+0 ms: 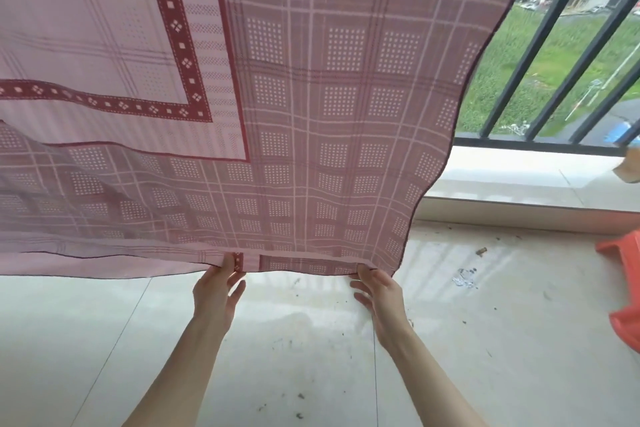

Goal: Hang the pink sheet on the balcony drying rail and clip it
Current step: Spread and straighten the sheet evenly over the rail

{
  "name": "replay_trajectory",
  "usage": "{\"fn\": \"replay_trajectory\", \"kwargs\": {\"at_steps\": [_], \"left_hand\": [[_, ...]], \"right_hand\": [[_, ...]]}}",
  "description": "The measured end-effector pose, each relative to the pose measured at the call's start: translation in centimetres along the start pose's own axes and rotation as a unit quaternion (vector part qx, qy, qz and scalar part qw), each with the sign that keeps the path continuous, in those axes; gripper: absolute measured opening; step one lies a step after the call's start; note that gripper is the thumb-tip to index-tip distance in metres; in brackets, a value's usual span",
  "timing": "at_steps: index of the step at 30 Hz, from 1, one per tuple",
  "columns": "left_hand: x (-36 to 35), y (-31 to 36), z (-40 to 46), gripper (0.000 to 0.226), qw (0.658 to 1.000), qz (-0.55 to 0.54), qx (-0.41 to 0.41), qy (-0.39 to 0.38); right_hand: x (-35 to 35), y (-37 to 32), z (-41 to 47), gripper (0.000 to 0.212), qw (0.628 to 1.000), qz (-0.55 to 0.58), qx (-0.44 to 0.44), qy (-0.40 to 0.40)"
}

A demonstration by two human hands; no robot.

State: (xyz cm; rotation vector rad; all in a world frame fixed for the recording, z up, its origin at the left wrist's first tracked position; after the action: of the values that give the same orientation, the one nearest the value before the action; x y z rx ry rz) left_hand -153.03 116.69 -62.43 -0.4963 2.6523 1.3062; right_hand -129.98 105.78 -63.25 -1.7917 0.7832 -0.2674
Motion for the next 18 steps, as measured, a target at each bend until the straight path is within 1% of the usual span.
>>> {"fn": "replay_trajectory", "kwargs": {"at_steps": [3, 6, 10, 11, 13, 17, 18], "left_hand": [[0.2, -0.7, 0.7, 0.016, 1.0, -0.007, 0.012, -0.008], [0.0, -1.7, 1.0, 0.014, 0.996, -0.044, 0.044, -0.069], [-2.0, -4.9, 0.1, 0.012, 0.98, -0.057, 0.104, -0.16], [-2.9, -5.4, -0.5, 0.015, 0.974, -0.052, 0.113, -0.187], [-4.8, -6.4, -1.6, 0.03, 0.967, -0.043, 0.119, -0.221], [-7.8, -7.6, -2.1, 0.017, 0.97, -0.052, 0.124, -0.203], [-8.3, -7.8, -2.1, 0.017, 0.97, -0.056, 0.128, -0.198]], "right_hand": [[-0.1, 1.1, 0.0, 0.012, 1.0, 0.012, -0.021, 0.003], [0.1, 1.2, -0.3, 0.013, 1.0, 0.002, -0.011, 0.005], [1.0, 0.3, -1.5, 0.016, 0.999, -0.001, 0.049, 0.02], [1.3, -0.3, -1.7, 0.017, 0.997, -0.002, 0.065, 0.035], [1.9, -1.5, -2.0, 0.015, 0.992, -0.014, 0.102, 0.066], [2.3, -3.4, -1.7, 0.002, 0.977, -0.089, 0.175, 0.078], [2.4, -3.4, -1.5, 0.003, 0.974, -0.104, 0.183, 0.084]]}}
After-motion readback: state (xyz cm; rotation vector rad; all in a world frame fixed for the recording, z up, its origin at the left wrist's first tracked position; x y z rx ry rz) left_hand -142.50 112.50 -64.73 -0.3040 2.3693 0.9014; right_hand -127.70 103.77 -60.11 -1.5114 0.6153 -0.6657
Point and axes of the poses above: each hand's wrist, its own z-axis towards the middle knuckle, its own x-axis out of the back of the hand, y = z × x, the point moved 3 cm from there along z, towards the middle knuckle, and after that the axes turned 6 degrees about x, right-handed, at the moved point
